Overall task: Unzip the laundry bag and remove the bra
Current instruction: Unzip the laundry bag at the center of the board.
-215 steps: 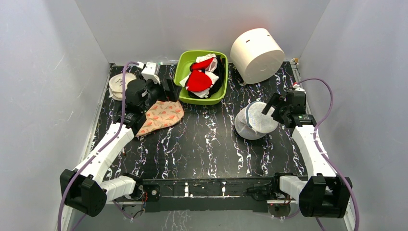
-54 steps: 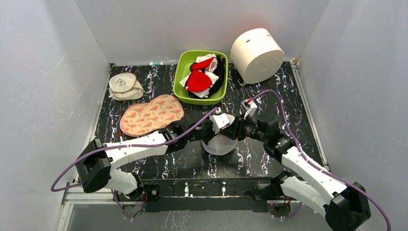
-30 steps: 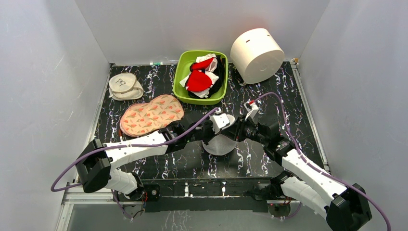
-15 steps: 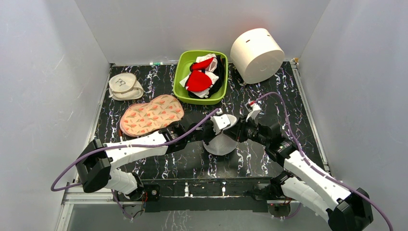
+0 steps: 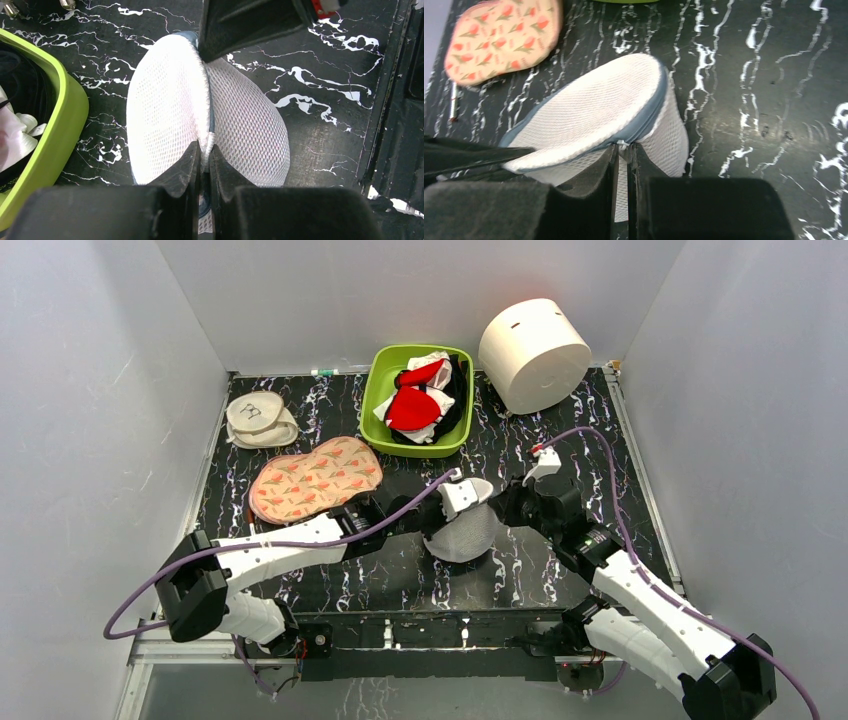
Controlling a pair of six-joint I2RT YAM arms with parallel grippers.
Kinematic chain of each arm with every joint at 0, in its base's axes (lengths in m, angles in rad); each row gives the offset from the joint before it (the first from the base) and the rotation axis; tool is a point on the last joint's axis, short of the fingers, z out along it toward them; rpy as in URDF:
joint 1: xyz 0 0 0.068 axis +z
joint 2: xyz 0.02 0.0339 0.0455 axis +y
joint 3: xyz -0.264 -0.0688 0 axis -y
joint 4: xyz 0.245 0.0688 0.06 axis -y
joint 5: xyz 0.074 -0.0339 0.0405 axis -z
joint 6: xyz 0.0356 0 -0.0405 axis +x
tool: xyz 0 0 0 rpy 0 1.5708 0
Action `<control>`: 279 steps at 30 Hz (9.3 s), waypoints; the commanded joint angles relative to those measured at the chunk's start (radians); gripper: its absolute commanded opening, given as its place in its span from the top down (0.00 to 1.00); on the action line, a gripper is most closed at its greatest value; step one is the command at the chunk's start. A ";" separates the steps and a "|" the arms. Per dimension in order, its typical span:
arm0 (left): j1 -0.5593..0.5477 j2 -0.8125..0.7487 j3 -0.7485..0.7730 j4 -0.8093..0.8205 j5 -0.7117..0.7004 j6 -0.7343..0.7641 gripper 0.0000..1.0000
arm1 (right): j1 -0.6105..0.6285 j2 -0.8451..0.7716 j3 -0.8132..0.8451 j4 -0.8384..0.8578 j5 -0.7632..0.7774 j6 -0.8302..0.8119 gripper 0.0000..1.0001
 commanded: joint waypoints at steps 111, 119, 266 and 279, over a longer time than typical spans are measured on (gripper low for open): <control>-0.064 -0.121 0.021 -0.069 -0.167 0.047 0.90 | 0.006 0.073 0.086 0.153 -0.435 0.022 1.00; -0.068 -0.186 -0.017 -0.030 -0.113 0.062 1.00 | 0.005 0.105 0.080 0.146 -0.357 0.017 1.00; -0.090 -0.345 -0.045 -0.031 -0.156 0.120 1.00 | -0.145 0.461 0.284 0.239 -0.580 -0.301 1.00; -0.090 -0.330 -0.054 0.005 -0.316 0.108 1.00 | -0.151 0.244 0.190 0.057 -0.383 -0.132 0.67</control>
